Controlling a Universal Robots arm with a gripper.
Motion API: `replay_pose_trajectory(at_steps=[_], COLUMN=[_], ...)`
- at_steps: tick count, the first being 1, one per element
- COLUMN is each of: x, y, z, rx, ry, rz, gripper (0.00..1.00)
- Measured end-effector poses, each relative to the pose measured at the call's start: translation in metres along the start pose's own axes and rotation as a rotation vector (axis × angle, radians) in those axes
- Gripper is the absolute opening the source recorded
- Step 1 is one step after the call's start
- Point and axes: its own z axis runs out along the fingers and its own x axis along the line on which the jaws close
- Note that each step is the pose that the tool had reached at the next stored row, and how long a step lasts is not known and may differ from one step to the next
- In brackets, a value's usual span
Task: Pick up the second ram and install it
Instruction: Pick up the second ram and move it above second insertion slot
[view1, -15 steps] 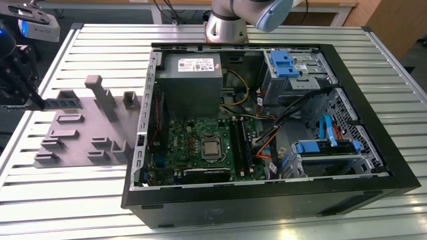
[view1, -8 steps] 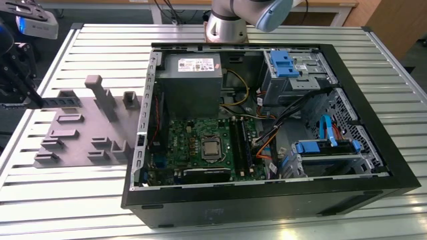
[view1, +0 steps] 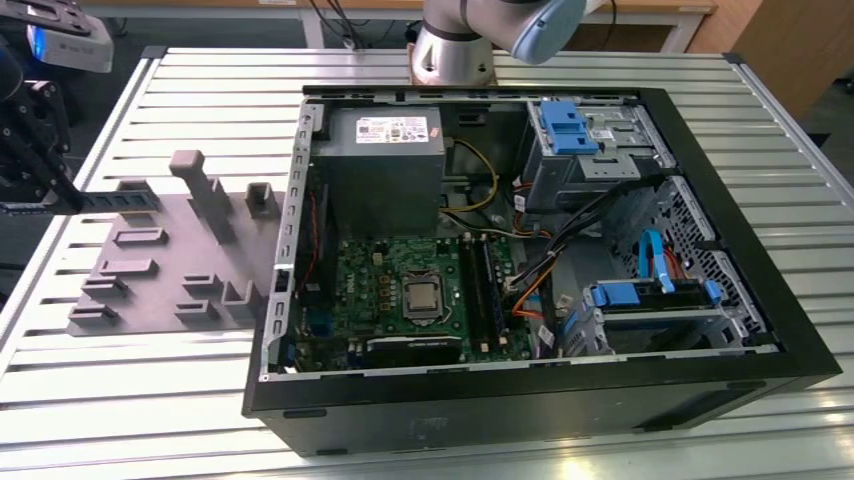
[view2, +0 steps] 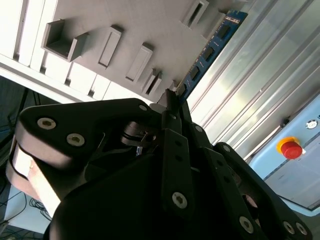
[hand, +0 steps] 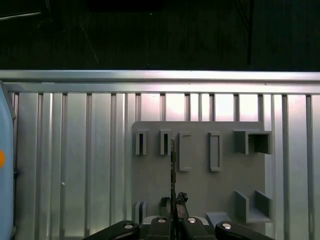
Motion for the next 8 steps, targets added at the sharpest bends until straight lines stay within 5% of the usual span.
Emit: replay_pose_trajectory(at_steps=[8], x=[-0.0001], y=[0.0002], z=[-0.0057], rx=[0.0000], ry=[-0.0001], rz=[0.000], gripper=[0.14])
